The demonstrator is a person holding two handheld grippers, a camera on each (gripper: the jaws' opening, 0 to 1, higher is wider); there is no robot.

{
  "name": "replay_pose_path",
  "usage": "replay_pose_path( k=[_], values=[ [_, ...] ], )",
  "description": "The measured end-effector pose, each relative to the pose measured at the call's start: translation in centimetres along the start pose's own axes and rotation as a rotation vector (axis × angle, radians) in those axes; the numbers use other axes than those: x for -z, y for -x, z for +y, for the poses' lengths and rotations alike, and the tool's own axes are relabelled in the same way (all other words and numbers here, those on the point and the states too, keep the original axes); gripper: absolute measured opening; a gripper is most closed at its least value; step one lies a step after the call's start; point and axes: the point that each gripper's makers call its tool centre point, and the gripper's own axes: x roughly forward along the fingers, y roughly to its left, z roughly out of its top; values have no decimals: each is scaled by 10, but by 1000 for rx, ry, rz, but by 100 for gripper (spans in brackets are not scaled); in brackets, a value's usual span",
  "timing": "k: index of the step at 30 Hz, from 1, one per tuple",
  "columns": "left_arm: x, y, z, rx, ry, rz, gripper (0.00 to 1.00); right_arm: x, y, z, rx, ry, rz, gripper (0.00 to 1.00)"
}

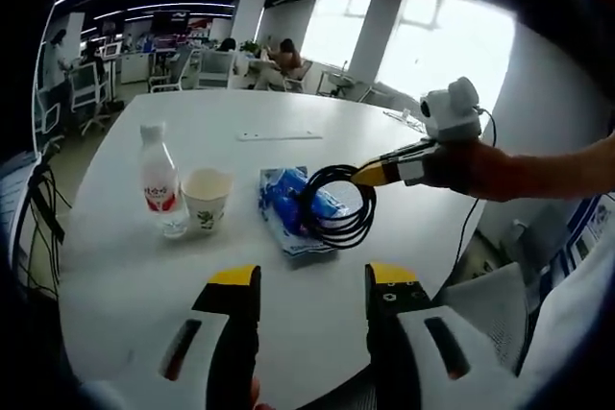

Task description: Arrange the tabletop items into an orderly group along one side of the table until the central work area is clear of visible clutter.

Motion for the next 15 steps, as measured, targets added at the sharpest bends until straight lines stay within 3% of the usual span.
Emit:
replay_pose_path(
  k=[15],
  values=[
    [-7,-12,-13,32,-25,5,43,20,38,-40,84,-68,-14,1]
  ],
)
